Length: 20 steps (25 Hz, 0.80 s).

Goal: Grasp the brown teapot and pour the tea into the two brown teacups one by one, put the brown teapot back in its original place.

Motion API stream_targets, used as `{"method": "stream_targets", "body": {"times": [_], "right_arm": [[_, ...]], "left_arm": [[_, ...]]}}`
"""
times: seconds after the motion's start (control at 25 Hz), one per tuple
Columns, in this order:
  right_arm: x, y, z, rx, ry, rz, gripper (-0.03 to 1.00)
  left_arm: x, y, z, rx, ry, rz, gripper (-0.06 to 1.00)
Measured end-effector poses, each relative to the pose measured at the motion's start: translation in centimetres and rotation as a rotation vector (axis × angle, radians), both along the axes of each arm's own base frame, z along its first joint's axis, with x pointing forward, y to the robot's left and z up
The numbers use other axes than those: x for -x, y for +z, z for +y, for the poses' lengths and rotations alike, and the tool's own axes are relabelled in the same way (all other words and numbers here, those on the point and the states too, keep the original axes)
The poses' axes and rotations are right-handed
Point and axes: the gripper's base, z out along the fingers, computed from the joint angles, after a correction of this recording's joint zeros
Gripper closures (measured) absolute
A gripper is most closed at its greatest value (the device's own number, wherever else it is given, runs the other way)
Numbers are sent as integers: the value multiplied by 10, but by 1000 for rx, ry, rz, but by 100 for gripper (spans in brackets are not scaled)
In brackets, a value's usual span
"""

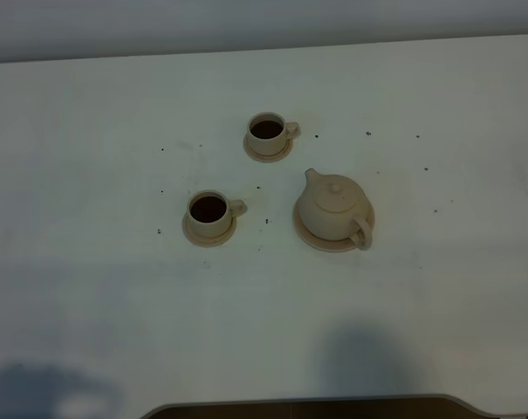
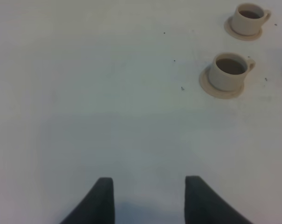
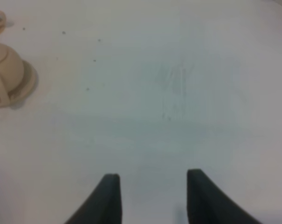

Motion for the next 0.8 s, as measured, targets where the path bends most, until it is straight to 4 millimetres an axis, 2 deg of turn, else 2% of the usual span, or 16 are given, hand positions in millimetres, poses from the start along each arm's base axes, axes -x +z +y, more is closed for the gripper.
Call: {"method": "stream_targets", "body": {"times": [0.8], "right_arm": [[0, 0, 0, 1, 4, 0, 61]], "left_arm": [[0, 0, 0, 0, 0, 0, 59]]}}
